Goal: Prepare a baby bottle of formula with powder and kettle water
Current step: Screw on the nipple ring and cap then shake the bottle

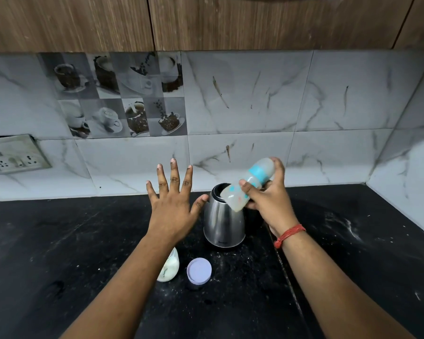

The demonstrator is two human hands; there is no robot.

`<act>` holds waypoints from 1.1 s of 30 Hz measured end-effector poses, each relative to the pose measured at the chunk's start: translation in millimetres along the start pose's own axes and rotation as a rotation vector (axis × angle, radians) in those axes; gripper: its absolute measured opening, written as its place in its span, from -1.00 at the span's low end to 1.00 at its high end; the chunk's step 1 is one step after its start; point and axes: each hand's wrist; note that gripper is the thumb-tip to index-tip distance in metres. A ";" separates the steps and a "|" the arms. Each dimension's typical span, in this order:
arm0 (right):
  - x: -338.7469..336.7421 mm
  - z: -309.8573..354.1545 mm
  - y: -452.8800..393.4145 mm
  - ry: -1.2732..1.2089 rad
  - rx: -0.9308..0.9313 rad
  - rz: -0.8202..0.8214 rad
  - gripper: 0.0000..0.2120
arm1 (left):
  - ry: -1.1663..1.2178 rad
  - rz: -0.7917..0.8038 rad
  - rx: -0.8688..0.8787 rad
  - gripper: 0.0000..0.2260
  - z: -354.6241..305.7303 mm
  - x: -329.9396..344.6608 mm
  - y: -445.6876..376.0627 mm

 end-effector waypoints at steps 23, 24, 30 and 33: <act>5.9 -4.6 -15.2 -0.015 -0.047 -0.100 -0.27 | 0.007 0.001 -0.021 -0.26 1.3 -0.6 -15.1; 4.0 -3.6 -19.0 -0.019 -0.038 -0.073 -0.27 | 0.006 -0.001 -0.022 -0.26 1.1 -0.5 -15.9; -7.6 1.8 -35.5 -0.015 -0.015 -0.015 -0.28 | 0.008 -0.019 -0.029 -0.27 1.0 -0.2 -21.4; -4.5 -1.1 -35.3 0.014 -0.011 0.042 -0.28 | -0.007 -0.016 -0.024 -0.26 0.4 0.4 -25.0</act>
Point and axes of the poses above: each hand's wrist, its own y-axis away from the middle knuckle, its own x-axis out of the palm, z = x × y, and after that the axes turned 14 degrees about -x, right-handed
